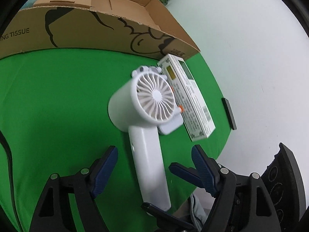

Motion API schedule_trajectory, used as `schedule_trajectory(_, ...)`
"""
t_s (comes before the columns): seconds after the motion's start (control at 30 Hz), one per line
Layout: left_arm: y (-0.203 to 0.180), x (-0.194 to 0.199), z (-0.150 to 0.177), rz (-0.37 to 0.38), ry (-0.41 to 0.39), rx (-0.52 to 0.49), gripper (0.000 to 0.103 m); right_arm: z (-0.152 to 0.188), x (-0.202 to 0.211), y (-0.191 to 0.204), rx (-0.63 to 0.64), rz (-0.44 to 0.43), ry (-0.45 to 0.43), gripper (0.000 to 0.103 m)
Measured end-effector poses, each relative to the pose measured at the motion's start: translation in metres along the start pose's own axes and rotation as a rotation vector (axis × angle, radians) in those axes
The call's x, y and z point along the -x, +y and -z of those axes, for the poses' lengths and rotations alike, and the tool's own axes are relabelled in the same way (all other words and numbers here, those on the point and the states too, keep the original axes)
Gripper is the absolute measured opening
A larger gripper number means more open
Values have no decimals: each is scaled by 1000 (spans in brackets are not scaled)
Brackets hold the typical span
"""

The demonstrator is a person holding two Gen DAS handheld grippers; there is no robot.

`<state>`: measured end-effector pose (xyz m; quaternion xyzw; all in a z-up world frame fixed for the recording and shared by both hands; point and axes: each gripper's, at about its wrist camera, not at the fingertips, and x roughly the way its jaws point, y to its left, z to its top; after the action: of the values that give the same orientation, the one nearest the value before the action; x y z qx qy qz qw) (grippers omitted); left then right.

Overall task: Organize objects
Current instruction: 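Close the right gripper around the white fan's handle, then lift the white fan with the right gripper over the open box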

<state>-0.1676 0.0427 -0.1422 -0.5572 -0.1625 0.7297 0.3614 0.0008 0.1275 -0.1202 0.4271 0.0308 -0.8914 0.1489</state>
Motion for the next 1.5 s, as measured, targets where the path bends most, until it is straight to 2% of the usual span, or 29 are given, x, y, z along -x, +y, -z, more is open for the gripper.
schedule_trajectory(0.07,3,-1,-8,14,5,20,74,-5,-5,-3,-12,17,-6,53)
schedule_trajectory(0.17,9,-3,-12,8,9,41,54,-9,-15,-9,-44,14,17,52)
schedule_trajectory(0.2,11,-2,-11,15,17,44,47,-9,-16,-11,-55,-5,23,49)
schedule_trajectory(0.23,10,-3,-8,20,23,44,46,-8,-14,-12,-63,-24,23,40)
schedule_trajectory(0.33,6,-3,12,60,32,56,45,3,-4,-6,-31,-9,12,36)
schedule_trajectory(0.43,-1,-1,36,93,38,61,45,20,11,-4,-7,-27,19,36)
schedule_trajectory(0.5,-4,-1,41,89,38,62,45,28,19,-6,-14,-37,18,37)
schedule_trajectory(0.53,-5,0,40,81,39,62,46,29,21,-6,-20,-31,15,44)
schedule_trajectory(0.57,-5,-1,37,72,37,67,48,29,22,-7,-27,-23,6,55)
schedule_trajectory(0.63,-1,1,31,64,34,93,50,25,22,-8,-38,-27,-22,66)
schedule_trajectory(0.73,4,1,19,71,27,124,59,14,16,-8,-47,-34,-23,66)
schedule_trajectory(0.87,5,-1,10,77,25,114,58,2,-2,-14,-60,-25,-11,66)
schedule_trajectory(0.9,5,0,11,79,19,107,57,1,-6,-16,-69,-27,-1,65)
schedule_trajectory(0.93,5,1,13,78,11,100,55,2,-7,-17,-75,-23,6,52)
schedule_trajectory(0.97,6,2,16,75,10,98,47,4,-6,-17,-71,-21,11,44)
schedule_trajectory(1.0,6,0,19,75,17,96,40,8,-5,-16,-58,-14,16,41)
schedule_trajectory(1.03,5,-2,22,73,20,96,36,11,-2,-15,-43,-1,18,34)
schedule_trajectory(1.13,0,-2,34,68,17,95,32,23,6,-12,-26,10,35,33)
schedule_trajectory(1.27,-3,-1,47,66,3,103,31,31,15,-8,-26,15,56,33)
schedule_trajectory(1.5,-4,6,46,49,-19,114,31,26,12,-2,-6,49,50,33)
